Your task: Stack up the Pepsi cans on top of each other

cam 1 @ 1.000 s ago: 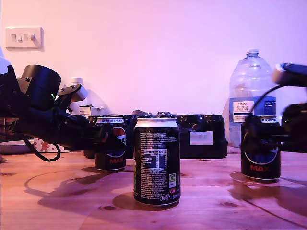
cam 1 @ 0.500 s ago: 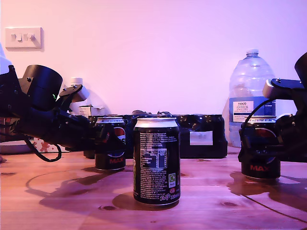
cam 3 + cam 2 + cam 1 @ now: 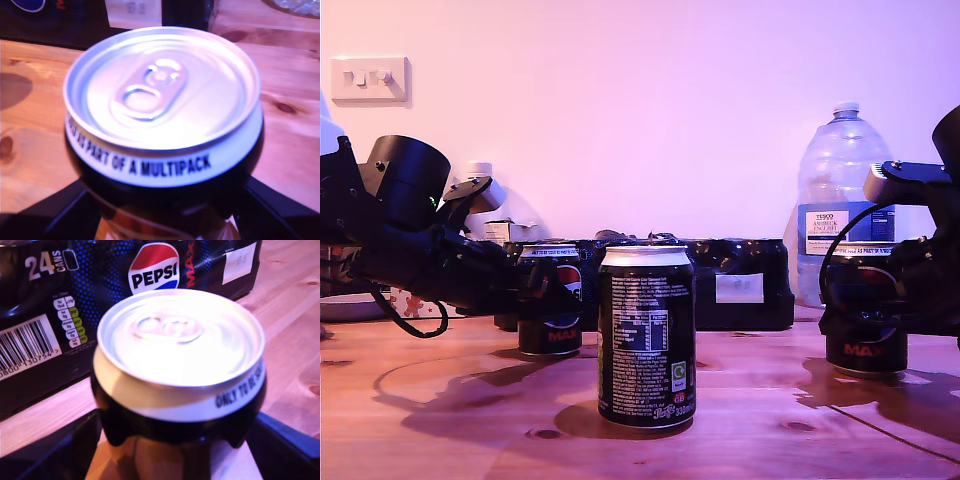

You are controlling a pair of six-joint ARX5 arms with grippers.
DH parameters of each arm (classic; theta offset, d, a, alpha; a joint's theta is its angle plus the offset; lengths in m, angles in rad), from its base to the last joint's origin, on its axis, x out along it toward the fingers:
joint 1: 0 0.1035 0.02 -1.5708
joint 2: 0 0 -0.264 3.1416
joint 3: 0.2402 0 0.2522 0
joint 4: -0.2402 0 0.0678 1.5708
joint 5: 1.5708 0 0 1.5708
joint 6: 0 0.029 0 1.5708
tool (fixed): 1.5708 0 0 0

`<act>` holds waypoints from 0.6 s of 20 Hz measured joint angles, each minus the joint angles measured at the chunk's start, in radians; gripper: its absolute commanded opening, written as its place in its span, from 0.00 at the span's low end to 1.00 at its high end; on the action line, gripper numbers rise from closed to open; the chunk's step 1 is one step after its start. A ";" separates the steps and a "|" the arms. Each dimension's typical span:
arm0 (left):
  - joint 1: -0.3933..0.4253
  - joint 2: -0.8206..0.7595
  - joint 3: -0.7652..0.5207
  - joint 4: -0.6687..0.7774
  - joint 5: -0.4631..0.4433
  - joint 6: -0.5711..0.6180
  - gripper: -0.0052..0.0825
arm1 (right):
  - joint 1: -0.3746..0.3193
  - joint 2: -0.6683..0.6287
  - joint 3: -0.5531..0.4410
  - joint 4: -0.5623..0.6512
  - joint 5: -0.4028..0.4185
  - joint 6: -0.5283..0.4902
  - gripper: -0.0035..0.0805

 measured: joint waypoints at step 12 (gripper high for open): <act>0.000 0.000 0.002 -0.019 0.000 0.000 0.83 | 0.085 -0.144 0.012 -0.149 -0.035 -0.001 0.44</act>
